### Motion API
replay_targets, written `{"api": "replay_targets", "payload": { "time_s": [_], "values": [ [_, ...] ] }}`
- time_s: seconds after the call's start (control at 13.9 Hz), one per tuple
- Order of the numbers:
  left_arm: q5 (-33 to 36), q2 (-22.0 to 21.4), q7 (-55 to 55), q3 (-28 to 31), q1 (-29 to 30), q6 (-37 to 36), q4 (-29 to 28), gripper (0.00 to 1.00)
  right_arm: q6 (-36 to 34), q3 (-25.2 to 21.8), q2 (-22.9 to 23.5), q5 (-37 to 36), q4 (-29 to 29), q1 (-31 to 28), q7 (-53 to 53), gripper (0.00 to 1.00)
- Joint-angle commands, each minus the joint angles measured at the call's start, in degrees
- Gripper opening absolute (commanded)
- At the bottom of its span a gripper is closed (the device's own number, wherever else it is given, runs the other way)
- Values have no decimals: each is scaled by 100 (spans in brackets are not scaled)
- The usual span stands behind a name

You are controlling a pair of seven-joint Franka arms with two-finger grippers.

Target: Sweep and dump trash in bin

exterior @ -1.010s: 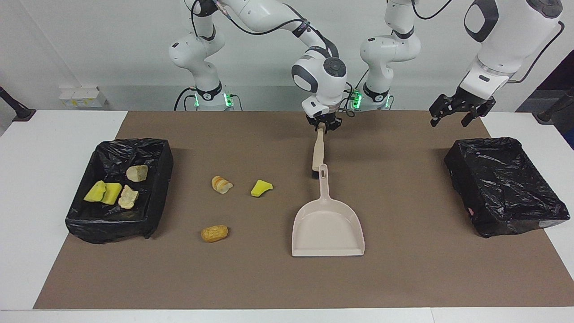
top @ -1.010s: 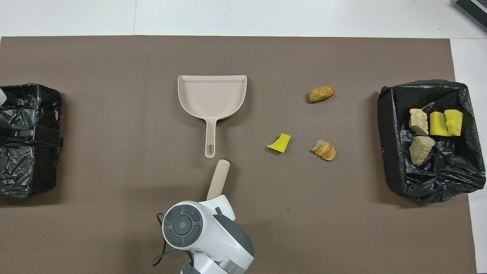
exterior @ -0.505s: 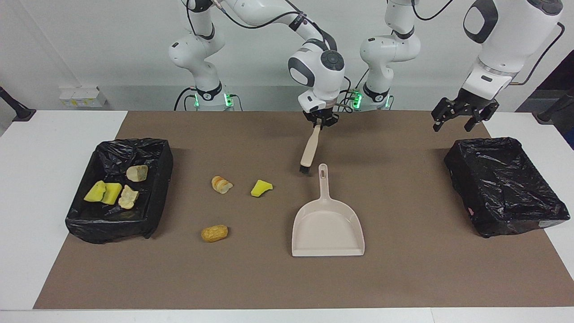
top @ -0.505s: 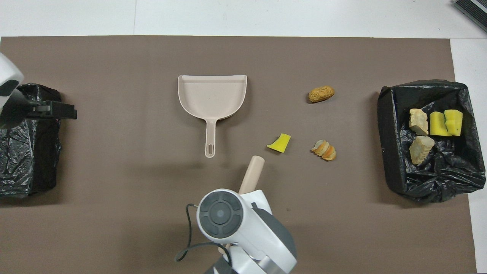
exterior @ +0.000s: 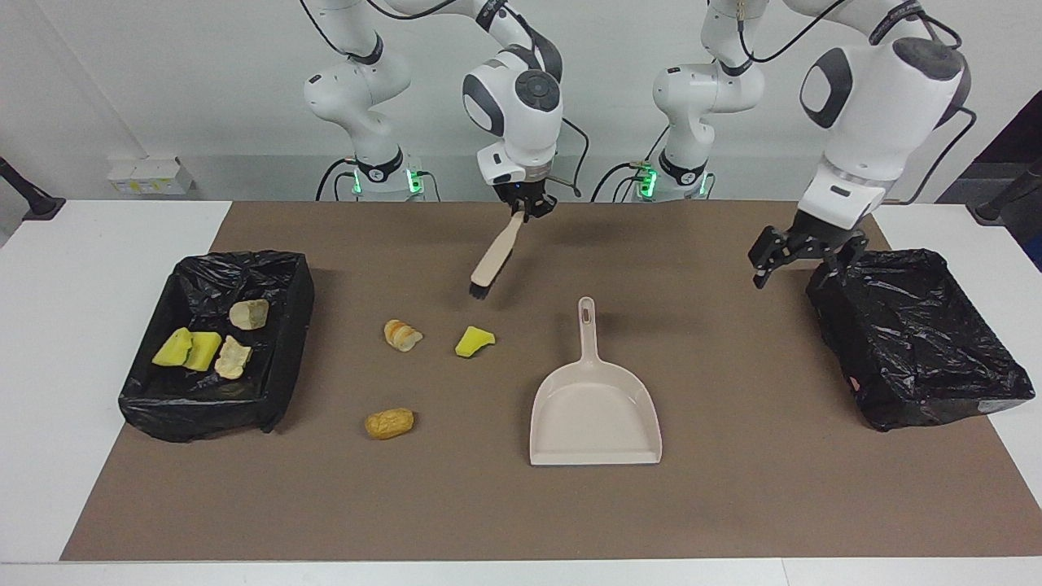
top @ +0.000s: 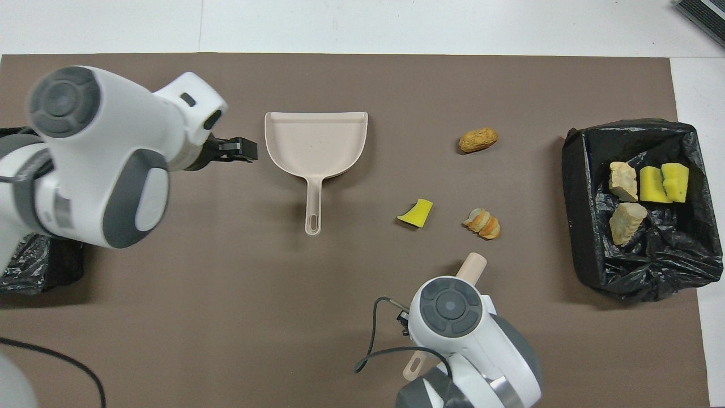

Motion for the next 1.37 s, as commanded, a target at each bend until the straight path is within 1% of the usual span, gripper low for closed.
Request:
{"api": "replay_targets", "payload": {
  "time_s": [0.0,0.14,0.22,0.29,0.36,0.43,0.58,0.72,0.79,0.87,0.94,1.01,1.08,1.15,1.23,1.3],
  "values": [
    [51,551,-403,106,-530,40,468,100,101,54,-38,-135,-126,-558,-48,0],
    [51,595,-404,97,-785,181,310,100,189,54,-47,-144,-275,-918,-83,0],
    [51,630,-386,97,-839,155,240,100,207,54,-38,-153,-284,-955,-109,0],
    [51,682,-395,97,-944,146,213,100,346,54,-12,-153,-284,-1068,-187,0],
    [60,848,-412,114,-1092,129,213,100,582,54,66,-153,-284,-1182,-353,0],
    [94,911,-439,114,-1155,111,204,100,785,63,154,-144,-275,-1384,-642,0],
    [95,929,-474,114,-1287,41,73,100,1198,72,365,-135,-188,-1526,-1127,0],
    [112,859,-474,123,-1375,-12,-173,100,1375,80,742,-109,153,-1456,-1155,0],
    [112,859,-474,123,-1375,-21,-174,100,1358,81,909,-109,434,-1456,-1181,0],
    [112,859,-474,132,-1375,-73,-157,85,1289,81,1085,-109,724,-1465,-1190,0],
    [112,850,-465,132,-1358,-213,-122,48,1270,89,1209,-109,962,-1465,-1199,0],
    [112,789,-456,141,-1314,-380,-86,36,1270,89,1332,-100,1155,-1456,-1242,0],
    [112,684,-430,150,-1296,-477,-86,28,1262,89,1420,-83,1323,-1465,-1356,0],
    [112,622,-413,167,-1279,-556,-86,0,1209,89,1517,-83,1516,-1474,-1505,0],
    [138,587,-378,176,-1244,-566,-77,0,1087,81,1631,-83,1796,-1482,-1593,0],
    [348,595,-282,167,-1243,-549,-42,0,877,81,1771,-126,2130,-1517,-1620,0]
  ]
}}
